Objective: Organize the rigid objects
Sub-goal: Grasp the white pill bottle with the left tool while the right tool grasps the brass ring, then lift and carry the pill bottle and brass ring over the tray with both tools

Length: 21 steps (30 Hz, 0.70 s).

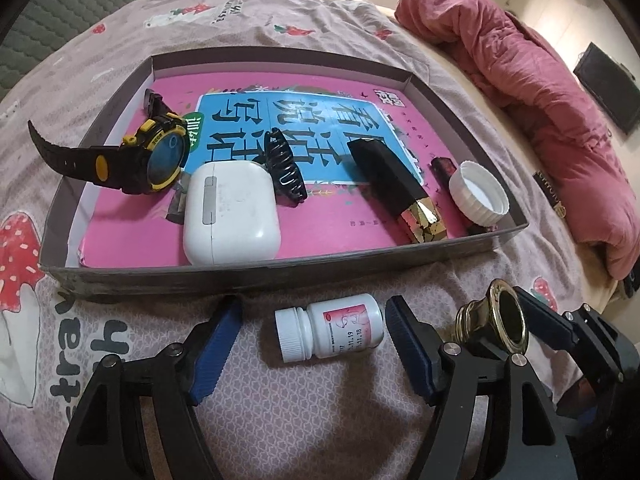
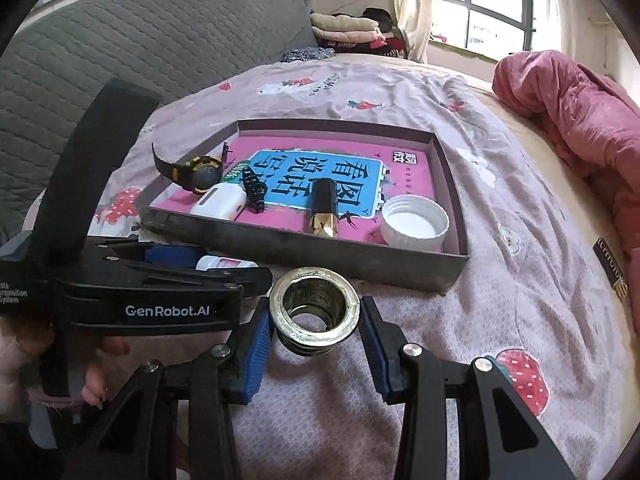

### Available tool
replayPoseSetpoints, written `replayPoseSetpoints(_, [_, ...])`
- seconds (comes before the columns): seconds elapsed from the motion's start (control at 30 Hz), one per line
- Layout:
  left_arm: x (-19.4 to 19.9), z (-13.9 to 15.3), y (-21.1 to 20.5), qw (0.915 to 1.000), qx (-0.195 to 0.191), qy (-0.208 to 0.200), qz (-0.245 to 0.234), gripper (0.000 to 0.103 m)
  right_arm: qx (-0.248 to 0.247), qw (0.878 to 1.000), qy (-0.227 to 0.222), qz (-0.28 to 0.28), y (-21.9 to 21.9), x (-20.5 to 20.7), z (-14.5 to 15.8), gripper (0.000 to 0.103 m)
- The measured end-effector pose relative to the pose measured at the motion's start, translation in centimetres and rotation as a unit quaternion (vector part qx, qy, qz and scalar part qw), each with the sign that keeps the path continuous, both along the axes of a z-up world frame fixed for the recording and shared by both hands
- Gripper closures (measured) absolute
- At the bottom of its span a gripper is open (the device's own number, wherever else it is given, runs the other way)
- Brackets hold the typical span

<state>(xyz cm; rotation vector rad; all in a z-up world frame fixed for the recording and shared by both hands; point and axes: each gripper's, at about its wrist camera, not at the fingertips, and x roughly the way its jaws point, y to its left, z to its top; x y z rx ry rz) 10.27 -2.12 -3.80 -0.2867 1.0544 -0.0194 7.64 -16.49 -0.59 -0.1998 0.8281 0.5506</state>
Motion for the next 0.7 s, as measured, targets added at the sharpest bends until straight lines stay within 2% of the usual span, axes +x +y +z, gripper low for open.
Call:
replayPoseSetpoints(0.2, [0.2,-0.3,-0.1,0.9997,0.024,0.005,-0.001,0.043,-0.008,1.000,-0.005,0.000,0.2,0.1,0.0,0.060])
replayPoseSetpoints(0.27, [0.3,-0.3,0.0,0.9996,0.029,0.006,0.001,0.052,-0.002,1.000,-0.002,-0.006,0.0,0.3,0.1,0.060])
replayPoseSetpoints(0.7, [-0.4,0.8,-0.6,0.9996,0.019,-0.006,-0.020,0.052,0.051,0.998,-0.001,-0.033,-1.6,1.5,1.3,0.060])
